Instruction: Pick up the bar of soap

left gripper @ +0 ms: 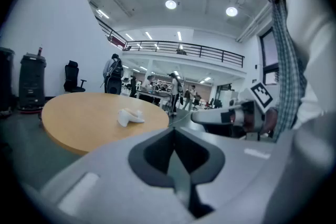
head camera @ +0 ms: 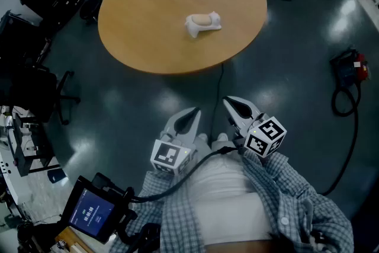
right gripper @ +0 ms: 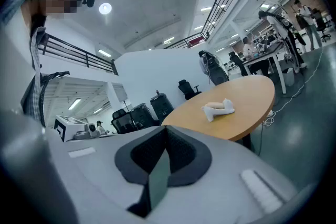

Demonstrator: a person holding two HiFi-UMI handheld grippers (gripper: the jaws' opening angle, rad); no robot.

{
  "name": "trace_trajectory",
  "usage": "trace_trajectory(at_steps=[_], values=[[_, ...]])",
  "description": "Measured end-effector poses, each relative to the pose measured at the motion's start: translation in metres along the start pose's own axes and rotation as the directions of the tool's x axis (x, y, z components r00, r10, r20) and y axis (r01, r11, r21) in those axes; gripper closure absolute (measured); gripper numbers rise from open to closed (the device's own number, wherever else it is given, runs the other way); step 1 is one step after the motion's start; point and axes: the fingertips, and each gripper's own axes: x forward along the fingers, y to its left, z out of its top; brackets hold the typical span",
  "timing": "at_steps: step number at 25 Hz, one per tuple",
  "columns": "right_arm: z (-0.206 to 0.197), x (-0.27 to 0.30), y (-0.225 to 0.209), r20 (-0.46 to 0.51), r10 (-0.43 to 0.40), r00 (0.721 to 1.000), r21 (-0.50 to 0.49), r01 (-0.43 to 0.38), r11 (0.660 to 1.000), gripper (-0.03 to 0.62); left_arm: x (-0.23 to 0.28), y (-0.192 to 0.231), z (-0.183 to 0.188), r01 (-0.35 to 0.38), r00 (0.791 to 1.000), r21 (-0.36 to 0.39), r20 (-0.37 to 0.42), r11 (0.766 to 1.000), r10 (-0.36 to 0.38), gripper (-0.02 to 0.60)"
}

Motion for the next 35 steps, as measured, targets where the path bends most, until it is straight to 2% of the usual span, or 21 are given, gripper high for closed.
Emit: trace_trajectory(at_steps=[25,30,35], values=[[0.0,-0.009,-0.005,0.002,-0.001,1.0,0.002,0.001,1.0,0.591,0.002,-0.009,0.0,-0.004,1.0,0.017,-0.007,1.0,0.004,0.583],[0.002,-0.053,-0.03,0.02,0.006,1.0,0.016,-0.006,1.0,0.591,0.023,-0.051,-0.005,-0.022,1.0,0.044,0.006,0.999,0.021,0.583],[0.005,-0.06,-0.042,0.027,0.007,1.0,0.019,-0.008,1.0,0.591,0.027,-0.06,-0.005,-0.035,0.999,0.053,0.004,0.998,0.035,0.583]])
